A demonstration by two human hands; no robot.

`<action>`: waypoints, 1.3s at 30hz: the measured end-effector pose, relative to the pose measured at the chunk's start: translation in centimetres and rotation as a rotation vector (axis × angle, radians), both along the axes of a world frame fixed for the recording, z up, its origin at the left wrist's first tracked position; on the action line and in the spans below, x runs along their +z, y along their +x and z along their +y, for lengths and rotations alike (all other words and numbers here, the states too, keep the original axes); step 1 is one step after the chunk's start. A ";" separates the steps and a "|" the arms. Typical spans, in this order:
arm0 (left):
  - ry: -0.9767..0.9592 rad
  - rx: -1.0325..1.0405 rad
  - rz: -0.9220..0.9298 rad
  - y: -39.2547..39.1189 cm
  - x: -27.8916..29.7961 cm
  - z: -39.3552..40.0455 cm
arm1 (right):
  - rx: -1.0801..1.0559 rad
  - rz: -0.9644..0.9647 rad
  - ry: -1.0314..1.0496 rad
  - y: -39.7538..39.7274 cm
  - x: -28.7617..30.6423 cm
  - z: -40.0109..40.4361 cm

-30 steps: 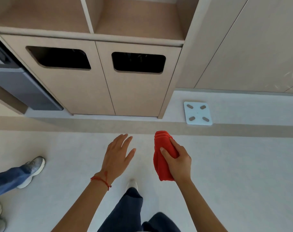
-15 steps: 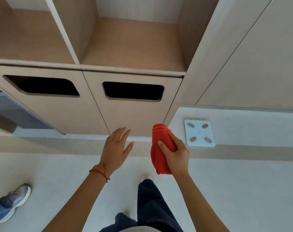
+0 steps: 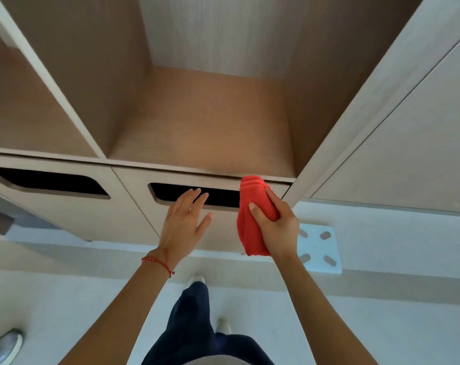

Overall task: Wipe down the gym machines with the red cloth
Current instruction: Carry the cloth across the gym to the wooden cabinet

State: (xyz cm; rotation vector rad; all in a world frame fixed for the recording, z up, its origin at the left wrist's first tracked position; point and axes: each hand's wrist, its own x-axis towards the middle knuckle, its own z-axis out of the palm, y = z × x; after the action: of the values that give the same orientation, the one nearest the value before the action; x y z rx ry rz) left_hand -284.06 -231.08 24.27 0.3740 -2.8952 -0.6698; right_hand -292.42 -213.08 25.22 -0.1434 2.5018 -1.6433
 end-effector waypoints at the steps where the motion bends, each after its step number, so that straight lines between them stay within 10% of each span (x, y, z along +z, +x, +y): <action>1: -0.002 -0.009 0.006 -1.1 0.2 -0.6 | -0.004 0.005 -0.001 -0.9 0.3 -0.7; 39: -0.198 -0.107 -0.037 -13.6 -0.2 -9.5 | -0.012 0.171 0.489 -12.9 1.1 -11.0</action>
State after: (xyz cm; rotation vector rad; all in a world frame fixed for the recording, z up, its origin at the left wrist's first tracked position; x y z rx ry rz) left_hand -297.70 -240.56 24.07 0.2095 -2.9986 -0.3887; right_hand -305.29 -224.11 26.35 -0.2184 2.9493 -1.0121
